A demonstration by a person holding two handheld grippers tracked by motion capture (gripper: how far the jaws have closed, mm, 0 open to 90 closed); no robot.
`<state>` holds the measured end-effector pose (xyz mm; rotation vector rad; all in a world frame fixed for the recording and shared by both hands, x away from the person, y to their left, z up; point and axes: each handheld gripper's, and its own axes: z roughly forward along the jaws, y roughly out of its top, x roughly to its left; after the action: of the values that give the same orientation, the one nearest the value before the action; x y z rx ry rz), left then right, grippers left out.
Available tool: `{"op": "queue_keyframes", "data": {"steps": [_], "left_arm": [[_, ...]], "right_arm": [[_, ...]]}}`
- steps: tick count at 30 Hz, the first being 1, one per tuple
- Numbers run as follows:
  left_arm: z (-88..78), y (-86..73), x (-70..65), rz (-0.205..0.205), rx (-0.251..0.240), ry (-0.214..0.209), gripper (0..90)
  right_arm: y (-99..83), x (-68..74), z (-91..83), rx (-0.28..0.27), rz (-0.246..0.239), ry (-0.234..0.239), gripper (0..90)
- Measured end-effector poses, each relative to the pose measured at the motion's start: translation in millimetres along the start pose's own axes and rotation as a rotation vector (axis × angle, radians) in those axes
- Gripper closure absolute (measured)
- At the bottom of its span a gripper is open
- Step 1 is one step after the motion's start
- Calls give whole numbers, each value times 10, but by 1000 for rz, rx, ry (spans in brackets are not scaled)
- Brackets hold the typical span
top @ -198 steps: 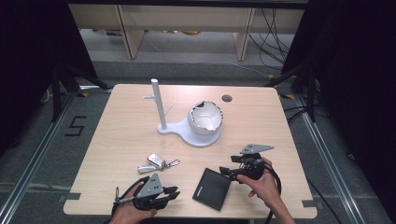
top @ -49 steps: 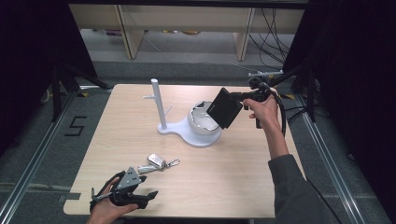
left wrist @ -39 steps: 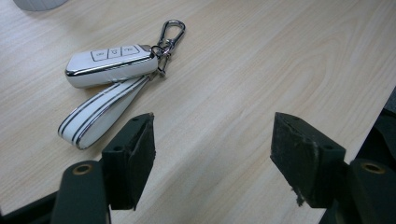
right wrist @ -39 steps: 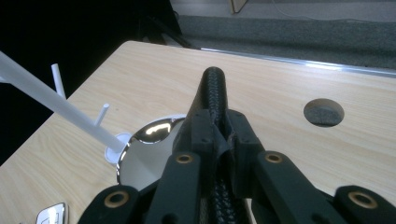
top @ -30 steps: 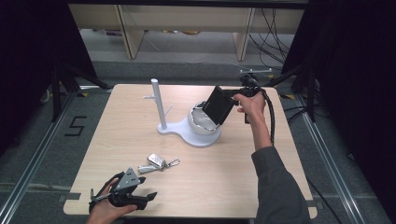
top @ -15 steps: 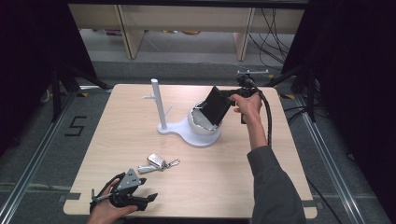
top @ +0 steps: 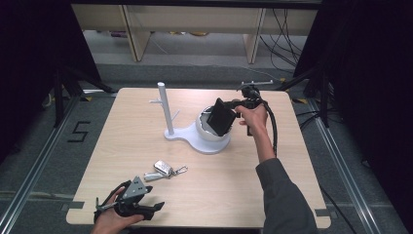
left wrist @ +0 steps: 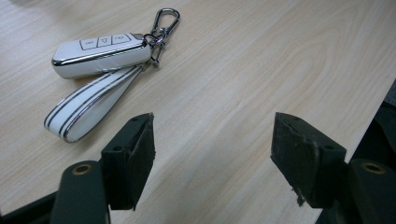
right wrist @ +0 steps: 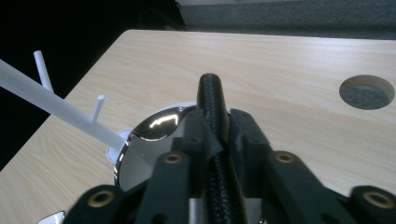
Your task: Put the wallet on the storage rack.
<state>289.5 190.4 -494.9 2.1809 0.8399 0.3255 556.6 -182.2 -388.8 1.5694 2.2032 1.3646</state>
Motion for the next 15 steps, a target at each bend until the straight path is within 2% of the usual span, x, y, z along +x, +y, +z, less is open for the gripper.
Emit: {"op": "queue_keyframes", "data": {"steps": [1,2,4,5,6,7,8,10,14,15], "left_arm": [[3,-2,-7,-8,-5,-1,301],[1,-3,-9,-9,-4,-6,300],[-3,-4,-1,-5,-3,-11,298],[-1,-7,10,-8,1,-1,297],[-1,-6,9,-13,-4,-7,296],[-3,-4,15,-12,1,3,295],[-2,-5,10,-19,-3,5,294],[2,-7,5,-32,-14,1,292],[3,-8,17,-37,-28,10,289],[-6,-6,23,-33,-25,7,288]], "right_arm": [[4,21,-28,11,42,-4,659],[12,-22,-46,-5,-6,-29,599],[15,-48,-116,-3,-41,-68,545],[6,-26,-164,17,-22,-84,521],[-4,-20,-209,21,-29,-94,498],[-15,-42,-253,8,-56,-105,483],[-33,-37,-302,-5,-43,-96,475],[-74,-76,-397,-35,-81,-69,459],[-211,-76,-600,-57,-87,-35,421],[-254,-79,-660,-64,-106,-31,415]]}}
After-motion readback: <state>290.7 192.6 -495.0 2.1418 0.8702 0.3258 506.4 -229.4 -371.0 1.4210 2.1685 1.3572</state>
